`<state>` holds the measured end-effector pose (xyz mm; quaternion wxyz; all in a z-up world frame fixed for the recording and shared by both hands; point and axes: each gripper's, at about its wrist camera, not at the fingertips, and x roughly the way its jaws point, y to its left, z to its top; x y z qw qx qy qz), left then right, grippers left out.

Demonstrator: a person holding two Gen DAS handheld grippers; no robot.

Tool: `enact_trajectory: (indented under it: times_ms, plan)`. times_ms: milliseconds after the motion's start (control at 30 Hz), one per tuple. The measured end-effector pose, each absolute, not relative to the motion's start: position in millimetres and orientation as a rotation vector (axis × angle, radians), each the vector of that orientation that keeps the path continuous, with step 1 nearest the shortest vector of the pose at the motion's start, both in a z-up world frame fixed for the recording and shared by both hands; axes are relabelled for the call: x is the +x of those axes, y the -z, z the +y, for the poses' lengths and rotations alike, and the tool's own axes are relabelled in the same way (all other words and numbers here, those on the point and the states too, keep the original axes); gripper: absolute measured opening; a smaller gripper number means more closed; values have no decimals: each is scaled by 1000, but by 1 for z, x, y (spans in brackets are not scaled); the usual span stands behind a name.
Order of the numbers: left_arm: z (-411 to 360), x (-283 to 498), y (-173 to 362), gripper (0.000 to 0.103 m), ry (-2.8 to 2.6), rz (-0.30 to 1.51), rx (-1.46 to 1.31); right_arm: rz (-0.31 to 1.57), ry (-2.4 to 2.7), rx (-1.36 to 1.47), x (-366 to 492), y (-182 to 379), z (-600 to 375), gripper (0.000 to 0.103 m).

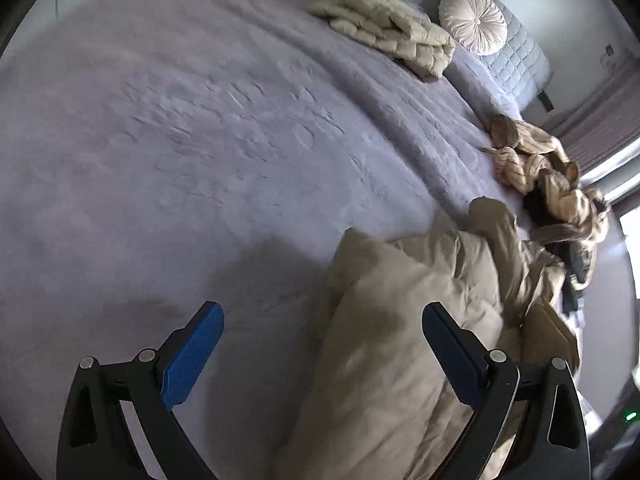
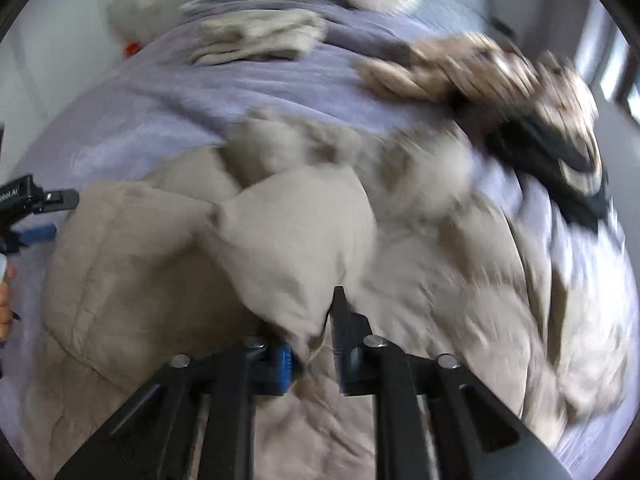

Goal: Fold large clothes

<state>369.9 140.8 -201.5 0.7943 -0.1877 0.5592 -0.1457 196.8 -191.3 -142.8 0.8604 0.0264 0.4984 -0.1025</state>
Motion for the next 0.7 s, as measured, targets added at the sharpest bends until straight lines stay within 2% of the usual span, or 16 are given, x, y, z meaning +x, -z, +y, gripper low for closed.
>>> enact_trajectory:
  times_ms: [133,200,233,300,333,433,500,633,700]
  plan:
    - [134,394,233,100,394,1317,-532,1093,212,340,164,169,-250,18]
    - [132,404,240,99,388,1320,-599,1090,172,514,152,183,-272,19]
    - [132,404,239,94,389,1297,-634,1062,152,618,148,187,-284,23]
    - [129,399,230,15,440,1250,-674,1034,138,735,145,191,-296,29]
    - [125,397,224,15,465,1234,-664,1026,136,768,145,192,-299,30]
    - [108,379,181,15,474,1086,-368,1011,141,856,149,198,-308,30]
    - [93,377,170,15,432,1037,-168,1010,143,851,152,201,-307,30]
    - [74,389,193,15,219,1016,101,1021,161,829,154,208,-299,30]
    - [80,390,204,15,90,1024,141,1020,171,832,145,207,-292,30]
